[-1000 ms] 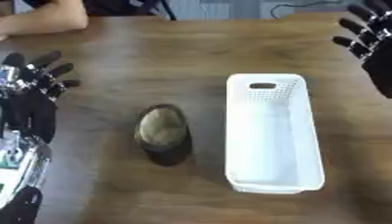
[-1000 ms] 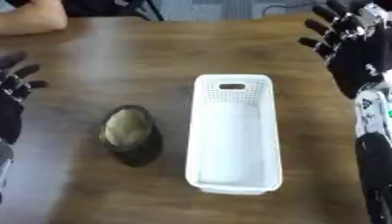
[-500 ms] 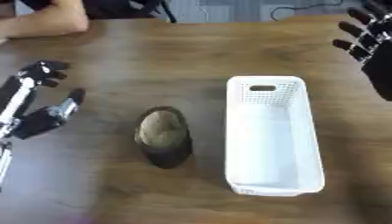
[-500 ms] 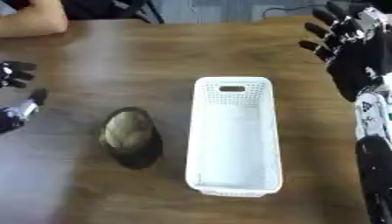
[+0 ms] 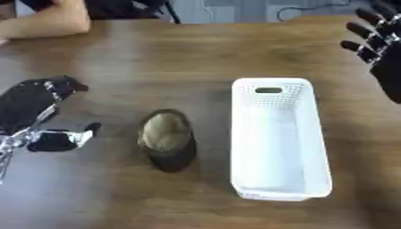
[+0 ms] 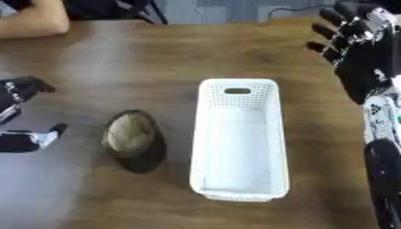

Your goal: Pick up objects on the table and place them in the box.

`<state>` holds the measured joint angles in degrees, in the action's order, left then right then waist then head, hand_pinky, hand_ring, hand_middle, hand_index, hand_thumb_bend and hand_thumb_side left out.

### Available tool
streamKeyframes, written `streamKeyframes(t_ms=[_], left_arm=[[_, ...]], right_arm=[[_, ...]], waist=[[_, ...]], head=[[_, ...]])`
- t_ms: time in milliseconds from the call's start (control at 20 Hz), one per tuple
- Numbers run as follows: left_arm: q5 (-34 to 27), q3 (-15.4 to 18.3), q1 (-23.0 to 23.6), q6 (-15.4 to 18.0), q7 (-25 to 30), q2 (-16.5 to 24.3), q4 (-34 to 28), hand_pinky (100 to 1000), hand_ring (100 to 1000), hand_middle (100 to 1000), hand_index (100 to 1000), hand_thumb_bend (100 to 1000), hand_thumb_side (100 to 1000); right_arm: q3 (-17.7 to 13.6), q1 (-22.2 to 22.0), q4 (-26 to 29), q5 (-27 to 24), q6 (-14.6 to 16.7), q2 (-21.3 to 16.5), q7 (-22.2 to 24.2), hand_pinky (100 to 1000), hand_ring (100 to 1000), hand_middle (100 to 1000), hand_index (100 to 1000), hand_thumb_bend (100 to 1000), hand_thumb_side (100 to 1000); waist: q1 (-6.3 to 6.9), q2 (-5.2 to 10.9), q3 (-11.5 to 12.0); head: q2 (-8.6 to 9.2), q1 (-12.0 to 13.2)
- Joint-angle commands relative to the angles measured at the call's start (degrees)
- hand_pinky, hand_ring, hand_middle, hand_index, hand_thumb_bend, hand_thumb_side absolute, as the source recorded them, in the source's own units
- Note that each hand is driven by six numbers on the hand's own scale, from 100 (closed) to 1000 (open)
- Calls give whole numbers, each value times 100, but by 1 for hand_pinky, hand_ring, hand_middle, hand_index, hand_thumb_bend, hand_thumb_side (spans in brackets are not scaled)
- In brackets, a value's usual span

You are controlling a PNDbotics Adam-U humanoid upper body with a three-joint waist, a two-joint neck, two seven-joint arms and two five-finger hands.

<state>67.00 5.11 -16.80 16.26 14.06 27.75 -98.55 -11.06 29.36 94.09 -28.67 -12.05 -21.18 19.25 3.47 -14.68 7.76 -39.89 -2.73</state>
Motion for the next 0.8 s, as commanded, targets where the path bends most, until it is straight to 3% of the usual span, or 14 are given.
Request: streamKeyframes(t_ms=[50,150,200,250,300,450,600,700,800], left_arm=[[54,9,-41,60,53,97,-132,566,566,773,868,314,531],[25,-1,-55,127,117,126,-142,331,362,788,883,301,462],[-1,-12,-74,173,129,157,-178,100,165,709,886,338,305],[-35,-27,-96,222,120,198,-235,100,165,709,886,338,305],[-80,-54,-123,281,105,245,-301,100,100,684,911,411,326],[-317,-161,-228,489,23,452,-597,100,100,722,883,508,391],[-578,-290,-300,653,133,637,-792,100,100,741,879,515,398],[-837,-380,-340,752,391,727,-832,100,100,744,859,512,382],[-1279,-496,-419,817,756,827,-872,100,100,742,848,508,424]], right_arm=[[-34,42,142,25,5,-96,24,810,926,943,1000,100,1000],[-35,37,144,34,2,-96,27,810,926,943,1000,100,1000],[-36,35,144,38,0,-97,28,810,926,943,1000,100,1000],[-37,33,143,42,-1,-97,28,810,926,943,1000,100,1000],[-37,33,142,45,-1,-99,30,811,927,943,1000,100,1000],[-35,28,137,49,-2,-102,32,811,927,943,1000,100,1000],[-28,20,138,57,-14,-92,40,811,927,944,1000,100,1000],[-26,17,139,63,-19,-90,44,812,927,944,1000,100,1000],[-24,12,134,68,-20,-92,47,812,927,944,1000,100,1000]], waist=[[11,114,-8],[15,113,-13],[18,113,-16],[19,113,-20],[21,115,-25],[30,124,-32],[40,135,-37],[45,145,-45],[45,155,-56]], head=[[102,43],[107,38],[108,39],[107,39],[105,41],[87,51],[88,55],[90,51],[86,47]])
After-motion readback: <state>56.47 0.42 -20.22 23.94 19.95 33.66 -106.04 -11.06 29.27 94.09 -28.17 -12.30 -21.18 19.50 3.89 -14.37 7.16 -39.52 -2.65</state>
